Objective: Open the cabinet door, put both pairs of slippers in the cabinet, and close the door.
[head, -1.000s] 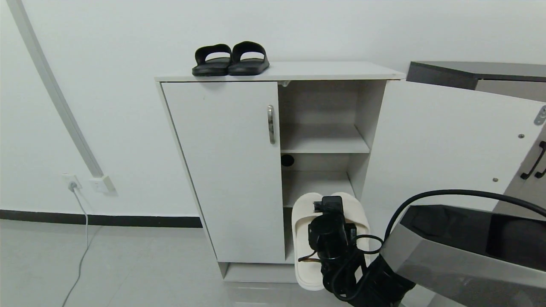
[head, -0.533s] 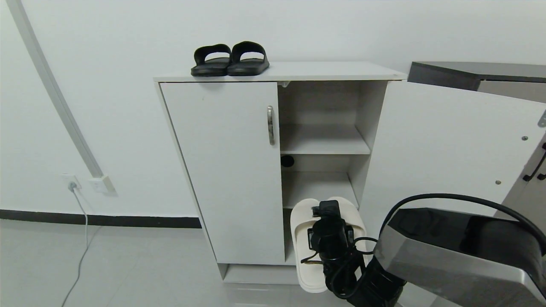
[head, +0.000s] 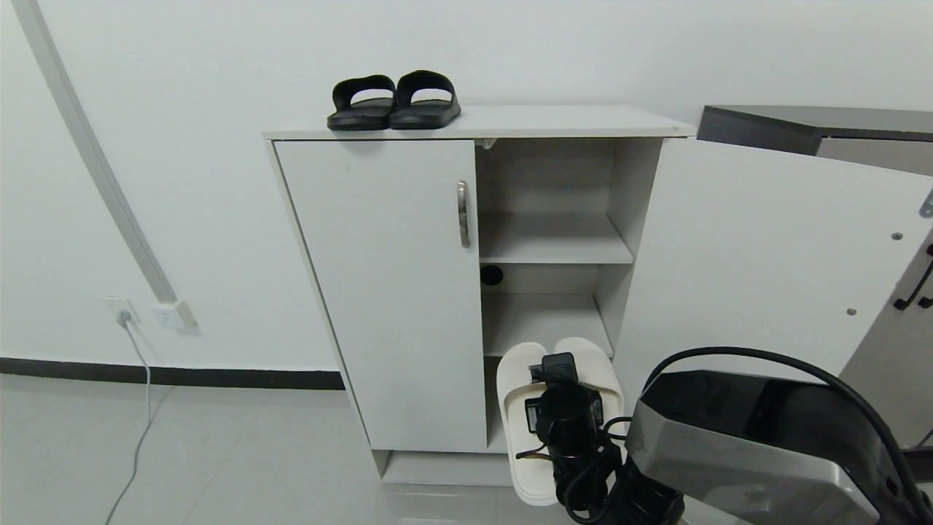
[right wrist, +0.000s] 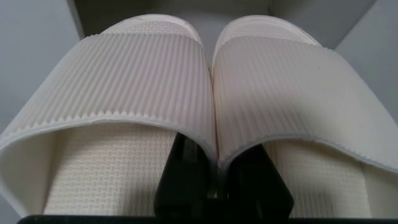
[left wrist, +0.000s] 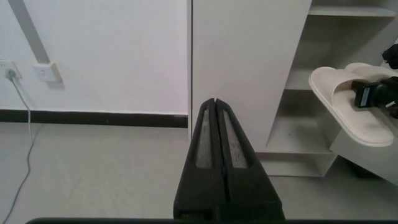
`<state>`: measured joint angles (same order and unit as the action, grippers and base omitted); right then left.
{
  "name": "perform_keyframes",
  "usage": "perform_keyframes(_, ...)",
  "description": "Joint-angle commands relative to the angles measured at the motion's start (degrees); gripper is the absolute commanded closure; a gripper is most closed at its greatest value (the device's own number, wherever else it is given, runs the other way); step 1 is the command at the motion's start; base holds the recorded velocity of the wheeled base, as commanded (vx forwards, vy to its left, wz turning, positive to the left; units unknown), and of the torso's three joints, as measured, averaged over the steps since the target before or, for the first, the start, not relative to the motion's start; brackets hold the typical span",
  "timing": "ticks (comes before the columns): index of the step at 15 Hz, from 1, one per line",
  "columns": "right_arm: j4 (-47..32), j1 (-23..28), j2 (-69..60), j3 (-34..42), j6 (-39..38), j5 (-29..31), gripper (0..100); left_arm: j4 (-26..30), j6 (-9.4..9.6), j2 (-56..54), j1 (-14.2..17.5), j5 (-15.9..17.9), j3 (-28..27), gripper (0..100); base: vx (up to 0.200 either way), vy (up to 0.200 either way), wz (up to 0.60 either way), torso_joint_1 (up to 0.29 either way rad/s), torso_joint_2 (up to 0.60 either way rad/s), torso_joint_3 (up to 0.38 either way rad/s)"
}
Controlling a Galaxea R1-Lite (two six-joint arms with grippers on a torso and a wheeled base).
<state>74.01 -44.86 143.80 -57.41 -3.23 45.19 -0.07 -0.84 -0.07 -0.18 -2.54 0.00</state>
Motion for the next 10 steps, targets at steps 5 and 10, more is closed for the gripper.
perform_keyframes(5,0.3,0.0,0.6,0.4,0.1,-0.4,100,0.0,-0.04,0.1,0.0,0.0,0.0,100,0.000,0.000,0.00,0.001,0.00,-0.019)
perform_keyframes(10,0.3,0.0,0.9,-0.1,0.1,-0.5,100,0.0,-0.04,0.1,0.0,0.0,0.0,100,0.000,0.000,0.00,0.004,0.00,-0.175)
